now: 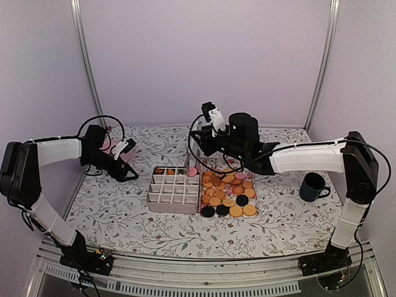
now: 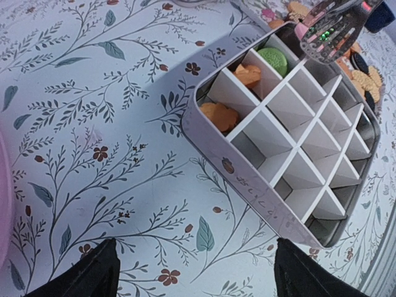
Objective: Pack the cookies
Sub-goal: Place the fake cookies in the empty pocket of the box.
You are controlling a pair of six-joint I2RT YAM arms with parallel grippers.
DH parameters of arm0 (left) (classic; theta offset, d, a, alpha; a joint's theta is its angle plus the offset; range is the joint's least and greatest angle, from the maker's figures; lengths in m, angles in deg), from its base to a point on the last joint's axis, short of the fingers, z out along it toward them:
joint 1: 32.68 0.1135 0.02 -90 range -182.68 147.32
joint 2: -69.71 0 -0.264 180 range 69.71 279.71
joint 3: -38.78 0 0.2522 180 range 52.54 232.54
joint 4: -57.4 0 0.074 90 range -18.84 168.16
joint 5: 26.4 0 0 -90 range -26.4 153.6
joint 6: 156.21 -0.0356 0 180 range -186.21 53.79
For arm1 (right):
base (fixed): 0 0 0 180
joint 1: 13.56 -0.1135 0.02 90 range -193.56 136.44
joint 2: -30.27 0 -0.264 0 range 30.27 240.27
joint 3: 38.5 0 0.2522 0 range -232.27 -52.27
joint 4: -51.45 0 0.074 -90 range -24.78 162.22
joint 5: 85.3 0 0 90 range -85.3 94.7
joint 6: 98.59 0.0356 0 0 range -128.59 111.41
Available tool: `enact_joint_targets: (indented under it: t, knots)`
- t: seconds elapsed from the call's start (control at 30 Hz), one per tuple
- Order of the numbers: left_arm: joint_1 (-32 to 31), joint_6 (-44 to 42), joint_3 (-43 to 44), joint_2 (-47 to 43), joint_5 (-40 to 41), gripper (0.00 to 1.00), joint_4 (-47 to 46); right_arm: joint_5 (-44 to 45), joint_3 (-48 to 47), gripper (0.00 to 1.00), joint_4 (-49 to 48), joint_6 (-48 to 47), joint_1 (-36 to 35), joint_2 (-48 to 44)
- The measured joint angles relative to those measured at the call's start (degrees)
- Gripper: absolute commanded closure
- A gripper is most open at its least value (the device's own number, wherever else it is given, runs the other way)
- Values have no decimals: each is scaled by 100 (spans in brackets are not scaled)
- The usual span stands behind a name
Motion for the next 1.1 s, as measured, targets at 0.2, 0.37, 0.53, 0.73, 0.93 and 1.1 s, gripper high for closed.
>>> enact_joint_targets:
  t: [0.2, 0.37, 0.53, 0.73, 0.93, 1.1]
  knots:
    - [0, 0, -2, 0, 0, 13, -4, 4, -22, 71, -28, -26, 0, 0]
    - [0, 0, -2, 0, 0, 13, -9, 7, -24, 66, -42, -125, 2, 0]
    - [0, 0, -2, 0, 0, 13, -9, 4, -22, 64, -42, -149, 2, 0]
    - [0, 0, -9, 0, 0, 13, -11, 7, -20, 64, -42, -149, 2, 0]
    - [0, -2, -35, 0, 0, 13, -13, 55, 0, 69, -46, -164, 2, -13]
    - [0, -2, -35, 0, 2, 13, -13, 155, 240, 70, -42, -210, 9, -286]
